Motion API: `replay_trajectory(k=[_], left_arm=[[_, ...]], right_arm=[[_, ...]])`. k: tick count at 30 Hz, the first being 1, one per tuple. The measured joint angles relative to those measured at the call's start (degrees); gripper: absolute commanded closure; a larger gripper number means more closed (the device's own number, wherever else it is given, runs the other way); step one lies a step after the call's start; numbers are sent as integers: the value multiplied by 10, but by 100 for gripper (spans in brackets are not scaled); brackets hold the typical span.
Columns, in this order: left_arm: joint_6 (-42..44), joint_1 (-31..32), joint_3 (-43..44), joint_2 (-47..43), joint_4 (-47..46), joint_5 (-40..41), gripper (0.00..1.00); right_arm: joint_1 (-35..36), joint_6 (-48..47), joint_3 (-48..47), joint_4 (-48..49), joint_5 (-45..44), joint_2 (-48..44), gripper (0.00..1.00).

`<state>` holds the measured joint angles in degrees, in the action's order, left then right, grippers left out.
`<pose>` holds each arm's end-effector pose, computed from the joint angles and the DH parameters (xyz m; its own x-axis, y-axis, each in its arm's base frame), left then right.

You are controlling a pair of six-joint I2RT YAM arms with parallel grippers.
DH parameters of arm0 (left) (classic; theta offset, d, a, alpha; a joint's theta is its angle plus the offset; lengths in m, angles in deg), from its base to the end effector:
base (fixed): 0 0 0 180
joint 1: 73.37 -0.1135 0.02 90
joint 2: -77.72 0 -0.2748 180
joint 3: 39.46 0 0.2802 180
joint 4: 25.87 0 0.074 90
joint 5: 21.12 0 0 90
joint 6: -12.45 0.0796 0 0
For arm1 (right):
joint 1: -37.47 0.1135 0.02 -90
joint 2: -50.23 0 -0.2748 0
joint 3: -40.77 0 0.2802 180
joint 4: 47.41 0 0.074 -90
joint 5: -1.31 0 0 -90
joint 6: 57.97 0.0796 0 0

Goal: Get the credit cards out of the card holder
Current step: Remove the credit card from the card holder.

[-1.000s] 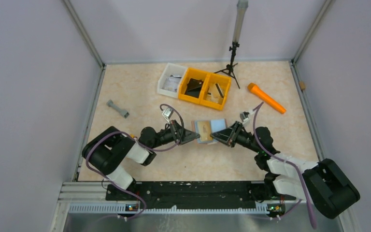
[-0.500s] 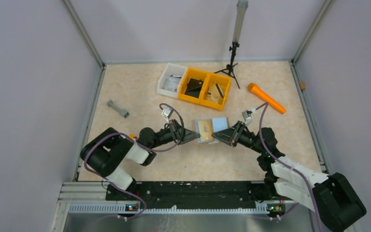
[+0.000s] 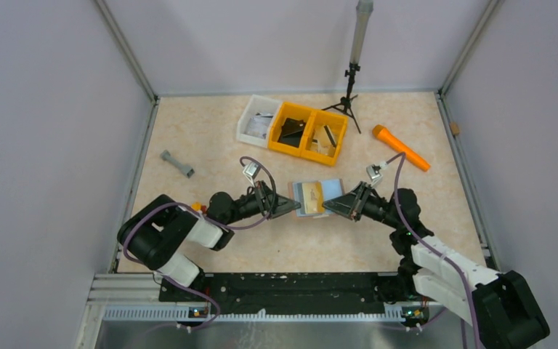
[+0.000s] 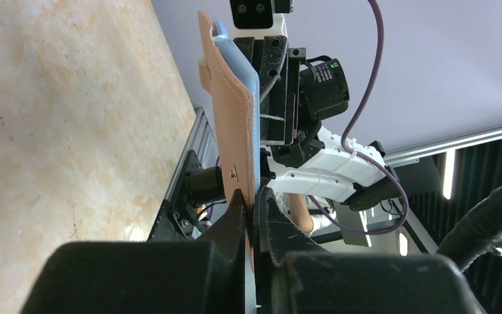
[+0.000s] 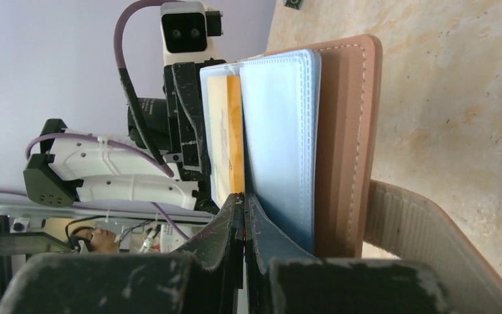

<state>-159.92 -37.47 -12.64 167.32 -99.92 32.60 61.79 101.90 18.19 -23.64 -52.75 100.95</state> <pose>0.2006 -0.2034 0.1661 -0.9134 -0.3252 -0.2448 0.2821 -0.0721 -0.9567 0.1914 0.1378 0.1835 -0.8377 0.4556 -0.3012 -0.2331 0.2004 0.9516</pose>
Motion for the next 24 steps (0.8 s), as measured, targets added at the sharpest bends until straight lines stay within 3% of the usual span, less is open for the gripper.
replay_trajectory(k=[24], left_arm=[[2, -23, -17, -21, 13, -3, 100]], right_arm=[[-35, -58, -18, -72, 31, -14, 100]])
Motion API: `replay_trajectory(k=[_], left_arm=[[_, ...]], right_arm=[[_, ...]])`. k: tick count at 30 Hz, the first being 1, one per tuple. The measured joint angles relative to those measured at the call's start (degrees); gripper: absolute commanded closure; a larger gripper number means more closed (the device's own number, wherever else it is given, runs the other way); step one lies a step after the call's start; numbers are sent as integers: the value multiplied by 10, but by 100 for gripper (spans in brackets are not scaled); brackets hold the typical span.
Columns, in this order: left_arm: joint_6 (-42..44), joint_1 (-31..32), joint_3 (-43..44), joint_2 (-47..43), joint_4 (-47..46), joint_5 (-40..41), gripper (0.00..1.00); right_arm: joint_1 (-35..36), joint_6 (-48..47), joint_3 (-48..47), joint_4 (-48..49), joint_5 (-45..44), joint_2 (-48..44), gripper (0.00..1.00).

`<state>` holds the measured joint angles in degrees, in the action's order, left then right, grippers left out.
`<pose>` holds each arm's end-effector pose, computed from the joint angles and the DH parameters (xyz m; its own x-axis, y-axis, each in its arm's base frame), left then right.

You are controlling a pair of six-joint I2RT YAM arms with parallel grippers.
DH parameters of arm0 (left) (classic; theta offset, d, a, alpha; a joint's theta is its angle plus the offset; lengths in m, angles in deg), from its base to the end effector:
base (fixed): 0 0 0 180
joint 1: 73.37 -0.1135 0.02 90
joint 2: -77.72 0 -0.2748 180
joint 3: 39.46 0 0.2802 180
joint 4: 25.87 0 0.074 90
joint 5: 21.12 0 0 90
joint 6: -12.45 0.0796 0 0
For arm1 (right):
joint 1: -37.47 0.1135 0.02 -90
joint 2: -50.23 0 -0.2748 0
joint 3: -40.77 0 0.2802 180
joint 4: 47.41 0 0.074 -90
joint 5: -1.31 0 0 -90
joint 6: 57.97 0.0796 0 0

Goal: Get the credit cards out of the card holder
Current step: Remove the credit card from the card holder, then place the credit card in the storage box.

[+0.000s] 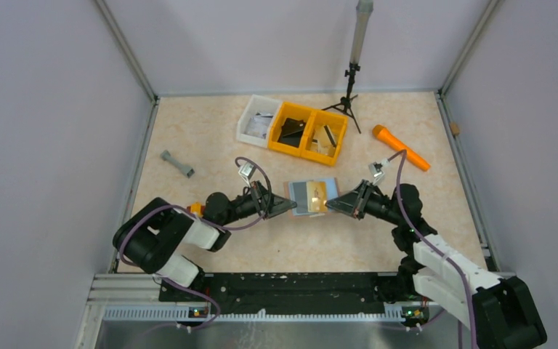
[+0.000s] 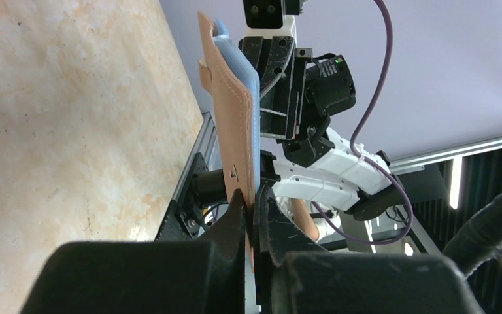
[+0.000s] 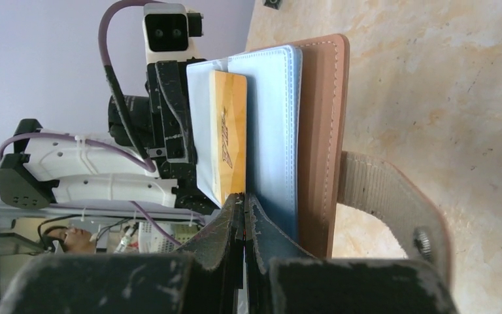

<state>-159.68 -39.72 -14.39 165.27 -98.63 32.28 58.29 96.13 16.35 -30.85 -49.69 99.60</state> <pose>0.2013 -0.1910 0.1642 -0.9041 -0.3535 -0.2401 0.2749 -0.0510 -0.9601 0.1967 0.1284 0.1840 -0.8315 0.4317 -0.3495 -0.2522 0.2673 0.9300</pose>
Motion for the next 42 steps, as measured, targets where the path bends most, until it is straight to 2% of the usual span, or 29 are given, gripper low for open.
replay_trajectory(k=[7, 13, 20, 27, 37, 42], left_arm=[[33, 0, 1, -30, 64, 3, 100], [58, -1, 15, -48, 130, 16, 100], [106, -7, 87, -90, 273, 63, 100], [164, -26, 203, -96, 439, 113, 100], [212, -72, 315, -32, 575, 128, 100], [235, -88, 343, -28, 629, 136, 100]], right_arm=[[0, -31, -24, -33, -2, 11, 100], [-4, -53, -45, -46, -4, 56, 100], [-30, -78, -110, -30, 7, 156, 100], [-64, -91, -212, -1, 27, 276, 100], [-95, -91, -340, 29, 51, 440, 100], [-113, -96, -395, 30, 53, 501, 100]])
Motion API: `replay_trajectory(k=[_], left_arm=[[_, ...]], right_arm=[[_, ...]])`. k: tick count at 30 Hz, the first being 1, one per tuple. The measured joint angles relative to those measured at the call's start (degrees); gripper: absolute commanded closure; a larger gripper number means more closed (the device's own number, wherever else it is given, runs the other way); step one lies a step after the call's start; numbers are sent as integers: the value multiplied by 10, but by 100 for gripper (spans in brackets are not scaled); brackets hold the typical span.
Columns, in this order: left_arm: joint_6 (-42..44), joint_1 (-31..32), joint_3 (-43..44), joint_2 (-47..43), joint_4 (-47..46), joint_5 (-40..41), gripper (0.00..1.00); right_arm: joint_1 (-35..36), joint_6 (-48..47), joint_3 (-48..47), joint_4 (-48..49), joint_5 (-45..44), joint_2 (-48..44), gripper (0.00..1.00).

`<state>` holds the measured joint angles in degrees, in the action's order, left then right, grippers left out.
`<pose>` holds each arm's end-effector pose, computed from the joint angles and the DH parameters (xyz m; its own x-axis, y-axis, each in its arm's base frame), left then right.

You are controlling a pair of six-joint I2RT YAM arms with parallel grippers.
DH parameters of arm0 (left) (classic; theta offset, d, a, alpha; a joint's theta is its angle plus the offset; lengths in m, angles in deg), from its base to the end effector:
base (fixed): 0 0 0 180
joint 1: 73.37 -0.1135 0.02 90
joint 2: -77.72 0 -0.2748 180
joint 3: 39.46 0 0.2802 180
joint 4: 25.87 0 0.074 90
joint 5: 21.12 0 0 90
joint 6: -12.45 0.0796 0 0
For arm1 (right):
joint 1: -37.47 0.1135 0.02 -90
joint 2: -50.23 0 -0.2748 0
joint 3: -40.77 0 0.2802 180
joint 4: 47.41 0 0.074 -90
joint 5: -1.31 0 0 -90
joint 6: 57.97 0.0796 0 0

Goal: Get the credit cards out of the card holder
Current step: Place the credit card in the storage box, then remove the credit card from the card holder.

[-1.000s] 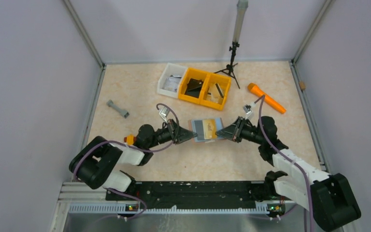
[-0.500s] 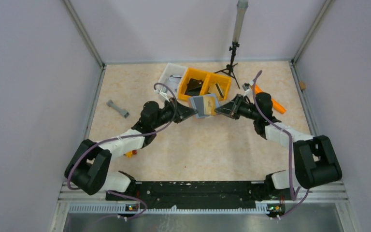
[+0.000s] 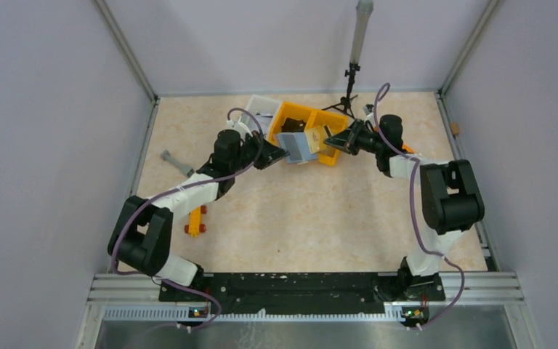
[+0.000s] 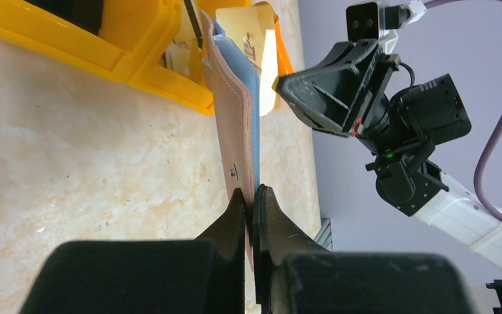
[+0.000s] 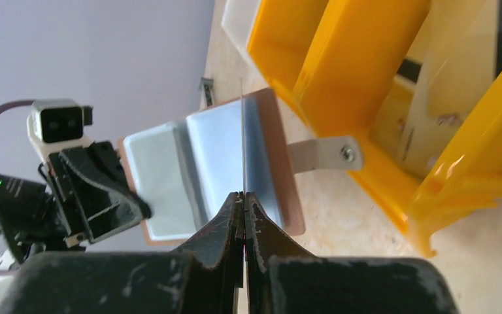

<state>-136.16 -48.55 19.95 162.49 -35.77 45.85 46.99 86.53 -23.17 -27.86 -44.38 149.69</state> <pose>0.3410 -0.1920 0.2279 -0.7479 -0.5196 -0.4130 0.1729 0.4481 -0.8771 0.4042 0.1242 0.1857 -0.7931 0.4577 -0.4018 -0.2324 0.3824 0.8943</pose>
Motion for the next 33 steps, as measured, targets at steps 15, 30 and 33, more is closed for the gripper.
replay_trajectory(k=[15, 30, 33], left_arm=[[51, -18, 31, 2, 87, 16, 100], [106, -23, 17, -93, 183, 6, 100], [106, -23, -11, -116, 176, -14, 100]], right_arm=[[-15, -119, -240, -179, -59, 156, 100], [-14, -300, -343, -398, -127, 170, 90], [-9, -309, -282, -403, -131, 111, 81]])
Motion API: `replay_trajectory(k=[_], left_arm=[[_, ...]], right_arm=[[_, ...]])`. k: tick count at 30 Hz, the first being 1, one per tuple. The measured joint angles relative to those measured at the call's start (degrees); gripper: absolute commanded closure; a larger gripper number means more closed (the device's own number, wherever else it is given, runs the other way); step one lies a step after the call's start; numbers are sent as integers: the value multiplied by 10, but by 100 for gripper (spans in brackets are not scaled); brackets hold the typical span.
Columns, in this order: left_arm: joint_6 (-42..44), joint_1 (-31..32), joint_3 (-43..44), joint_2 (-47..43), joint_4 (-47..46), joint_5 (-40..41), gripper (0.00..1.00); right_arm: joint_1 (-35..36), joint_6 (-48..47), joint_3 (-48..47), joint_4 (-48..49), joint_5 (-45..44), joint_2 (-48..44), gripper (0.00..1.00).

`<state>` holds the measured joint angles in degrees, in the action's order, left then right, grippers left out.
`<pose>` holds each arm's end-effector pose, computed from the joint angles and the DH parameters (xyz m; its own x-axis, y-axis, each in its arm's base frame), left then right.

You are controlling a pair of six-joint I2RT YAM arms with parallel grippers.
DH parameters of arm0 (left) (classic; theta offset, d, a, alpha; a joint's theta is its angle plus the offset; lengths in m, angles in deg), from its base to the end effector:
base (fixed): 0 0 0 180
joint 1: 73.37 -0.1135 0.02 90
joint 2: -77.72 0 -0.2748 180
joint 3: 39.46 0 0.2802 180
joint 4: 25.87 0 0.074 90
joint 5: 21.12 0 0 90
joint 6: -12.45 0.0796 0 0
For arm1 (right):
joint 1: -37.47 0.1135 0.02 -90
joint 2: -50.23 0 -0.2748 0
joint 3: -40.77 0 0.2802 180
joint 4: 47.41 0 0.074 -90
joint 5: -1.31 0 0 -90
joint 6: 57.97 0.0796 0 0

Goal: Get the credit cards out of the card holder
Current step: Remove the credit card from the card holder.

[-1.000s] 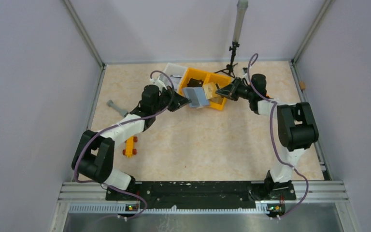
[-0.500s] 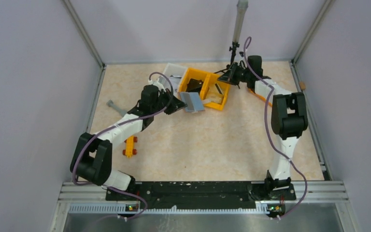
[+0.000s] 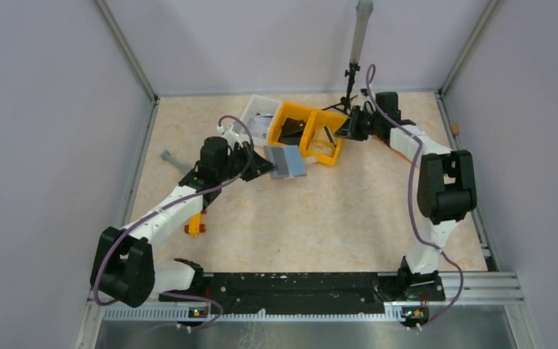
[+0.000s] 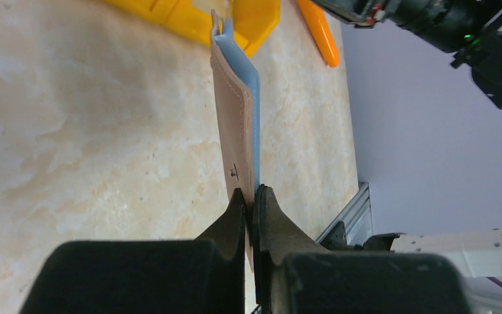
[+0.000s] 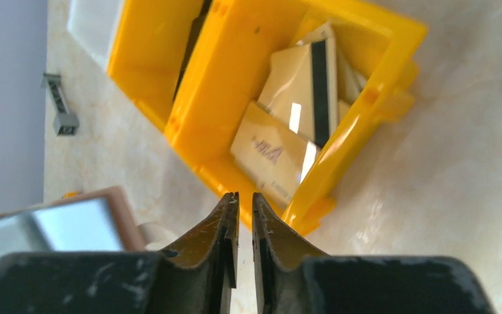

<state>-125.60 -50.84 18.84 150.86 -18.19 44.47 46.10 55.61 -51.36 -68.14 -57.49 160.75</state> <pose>0.3074 -0.1631 0.2486 -0.7582 -0.4187 -0.4998 0.2058 0.5736 -0.7928 0.4807 0.1147 0.1928 -0.7820 0.2274 -0.5803 -0.2323 0.7577 0.6099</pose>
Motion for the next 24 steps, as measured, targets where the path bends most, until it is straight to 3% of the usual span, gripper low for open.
replay_trajectory(k=[5, 6, 9, 10, 17, 24], left_arm=[[-1, 0, -73, -29, -31, -33, 100], [-2, 0, -89, -34, -40, -40, 100], [-5, 4, -121, -39, -58, -64, 100], [-5, 7, -128, -39, -62, -69, 100], [-2, 55, -189, -43, -106, -77, 100], [10, 85, -228, -49, -139, -79, 99]], right_arm=[[14, 10, 134, 34, 12, -147, 58], [19, 10, 161, 40, 12, -177, 50], [45, 7, 233, 42, 7, -263, 13], [56, 5, 256, 38, 3, -291, 9], [146, 10, 376, 7, -46, -436, 7], [266, 62, 470, 40, -105, -520, 19]])
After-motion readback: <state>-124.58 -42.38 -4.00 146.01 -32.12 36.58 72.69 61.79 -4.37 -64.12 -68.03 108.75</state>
